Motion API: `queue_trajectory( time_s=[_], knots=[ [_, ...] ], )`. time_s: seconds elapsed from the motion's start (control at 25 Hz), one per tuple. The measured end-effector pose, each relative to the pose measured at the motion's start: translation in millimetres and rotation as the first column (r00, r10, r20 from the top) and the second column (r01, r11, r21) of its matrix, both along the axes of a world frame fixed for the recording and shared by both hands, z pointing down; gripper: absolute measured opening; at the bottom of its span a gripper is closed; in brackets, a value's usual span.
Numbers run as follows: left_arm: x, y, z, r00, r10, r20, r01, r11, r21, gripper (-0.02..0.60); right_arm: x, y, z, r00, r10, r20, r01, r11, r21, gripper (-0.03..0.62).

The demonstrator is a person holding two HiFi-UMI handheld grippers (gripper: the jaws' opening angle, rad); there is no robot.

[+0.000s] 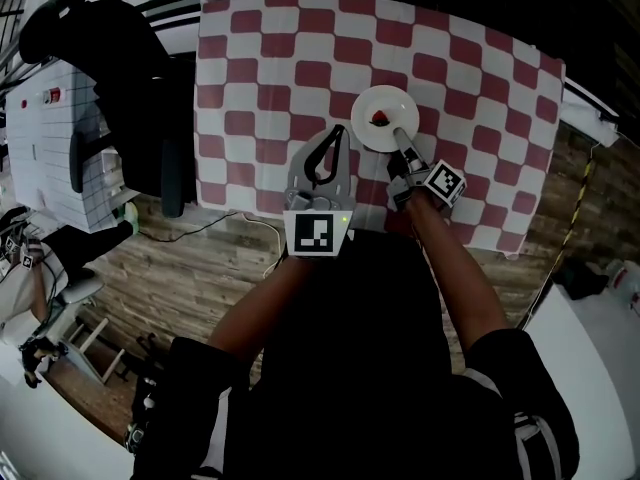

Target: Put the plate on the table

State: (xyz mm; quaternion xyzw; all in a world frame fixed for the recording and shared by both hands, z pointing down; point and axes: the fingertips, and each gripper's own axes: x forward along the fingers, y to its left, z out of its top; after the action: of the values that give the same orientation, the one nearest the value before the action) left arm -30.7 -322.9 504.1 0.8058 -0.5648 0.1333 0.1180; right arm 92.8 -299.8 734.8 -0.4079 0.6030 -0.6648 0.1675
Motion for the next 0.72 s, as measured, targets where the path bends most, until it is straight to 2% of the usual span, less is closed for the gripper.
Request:
queue_trajectory(
  time_s=[0.12, 0.2, 0.52, 0.72],
  knots=[
    [2.0, 1.9, 1.9, 1.000, 0.013, 0.023, -0.014, 1.000, 0.007, 0.009, -1.3, 1.5, 1.0, 1.000, 0.005, -0.017, -0.005, 1.000, -0.022, 0.017],
    [5.0, 2.5, 1.4, 0.999, 0.028, 0.037, -0.028, 1.000, 0.012, 0.009, -6.9, -2.9, -2.9, 1.000, 0.009, 0.012, -0.009, 1.000, -0.005, 0.018],
    [0.8, 2.4, 3.4, 0.999, 0.015, 0.034, -0.014, 1.000, -0.018, 0.009, -8.1, -4.8, 0.2, 1.000, 0.010, -0.013, -0.011, 0.999, -0.048, 0.018],
    [-3.8, 7.5, 5.5, 1.000, 0.010, 0.024, -0.010, 1.000, -0.018, 0.009, -6.9, -4.8, 4.8, 0.999, 0.035, -0.041, -0.039, 0.993, -0.108, 0.020]
  ],
)
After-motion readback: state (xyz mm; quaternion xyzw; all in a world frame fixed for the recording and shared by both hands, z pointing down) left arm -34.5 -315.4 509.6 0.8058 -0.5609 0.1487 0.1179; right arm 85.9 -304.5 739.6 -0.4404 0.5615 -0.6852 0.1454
